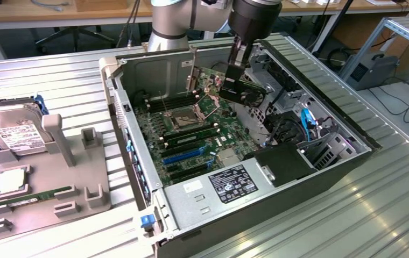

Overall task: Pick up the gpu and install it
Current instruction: 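Insert the gpu into the slot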

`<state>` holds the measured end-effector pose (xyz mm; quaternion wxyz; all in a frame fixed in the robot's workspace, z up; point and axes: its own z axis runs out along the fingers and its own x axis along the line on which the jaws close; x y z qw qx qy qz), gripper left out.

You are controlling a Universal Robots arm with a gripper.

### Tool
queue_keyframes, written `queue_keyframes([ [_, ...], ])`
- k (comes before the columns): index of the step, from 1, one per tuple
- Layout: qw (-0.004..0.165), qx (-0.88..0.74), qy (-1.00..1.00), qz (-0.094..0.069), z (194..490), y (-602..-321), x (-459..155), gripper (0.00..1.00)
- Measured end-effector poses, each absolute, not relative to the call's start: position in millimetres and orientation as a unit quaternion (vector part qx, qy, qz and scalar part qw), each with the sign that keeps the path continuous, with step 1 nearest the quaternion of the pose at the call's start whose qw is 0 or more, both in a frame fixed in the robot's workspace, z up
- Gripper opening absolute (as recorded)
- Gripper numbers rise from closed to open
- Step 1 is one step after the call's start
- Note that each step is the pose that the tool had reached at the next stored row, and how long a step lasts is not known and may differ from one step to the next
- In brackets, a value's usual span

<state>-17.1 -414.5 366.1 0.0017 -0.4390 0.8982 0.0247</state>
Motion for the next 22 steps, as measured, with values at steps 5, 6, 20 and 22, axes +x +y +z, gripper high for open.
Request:
queue_keyframes([
  [5,0.002,-0.445,0.895,0.025,366.1,-414.5,-17.1,0.27],
  [6,0.002,-0.446,0.895,0.025,366.1,-414.5,-17.1,0.27],
  [20,0.001,-0.466,0.885,0.025,366.2,-414.5,-17.1,0.27],
  [22,0.001,-0.468,0.883,0.025,366.2,-414.5,-17.1,0.27],
])
